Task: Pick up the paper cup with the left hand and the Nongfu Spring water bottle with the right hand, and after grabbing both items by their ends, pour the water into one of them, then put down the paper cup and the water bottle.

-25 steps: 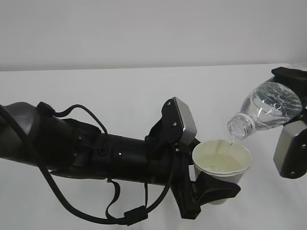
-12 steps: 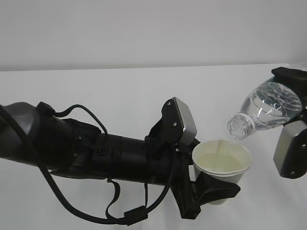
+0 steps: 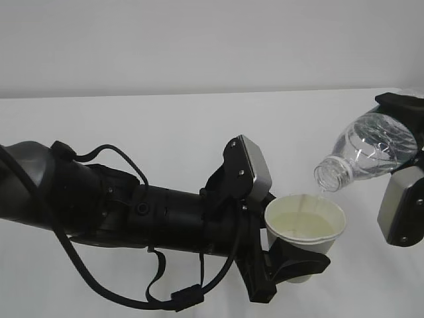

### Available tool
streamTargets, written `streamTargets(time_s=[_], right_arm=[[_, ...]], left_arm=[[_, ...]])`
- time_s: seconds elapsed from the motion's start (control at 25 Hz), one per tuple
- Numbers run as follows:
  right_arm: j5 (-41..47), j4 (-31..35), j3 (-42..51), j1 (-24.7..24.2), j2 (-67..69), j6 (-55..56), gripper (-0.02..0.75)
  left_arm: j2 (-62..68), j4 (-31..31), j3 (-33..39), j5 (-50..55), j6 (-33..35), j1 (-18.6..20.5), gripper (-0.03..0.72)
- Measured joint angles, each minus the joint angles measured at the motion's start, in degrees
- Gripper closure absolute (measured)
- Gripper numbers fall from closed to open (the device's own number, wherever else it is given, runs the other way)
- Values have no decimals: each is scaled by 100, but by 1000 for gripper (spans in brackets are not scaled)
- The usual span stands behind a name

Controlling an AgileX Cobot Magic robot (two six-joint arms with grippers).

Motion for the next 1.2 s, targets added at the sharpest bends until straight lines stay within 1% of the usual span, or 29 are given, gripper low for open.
streamTargets(time_s=[0.36,0.48,0.64,1.12,1.2], right_arm=[[0,-62,0,0,0,642,311],[0,-118,0,0,0,972,311],[-13,-132,0,0,0,1674,311],[-13,-132,0,0,0,3699,311],[-13,-132,0,0,0,4166,311]], left_arm=[[0,0,0,154,0,0,215],[0,-136,0,164,0,0,215],[0,-355,0,164,0,0,215],[0,-575,0,-164,0,0,216],[0,-579,0,-172,0,0,215]])
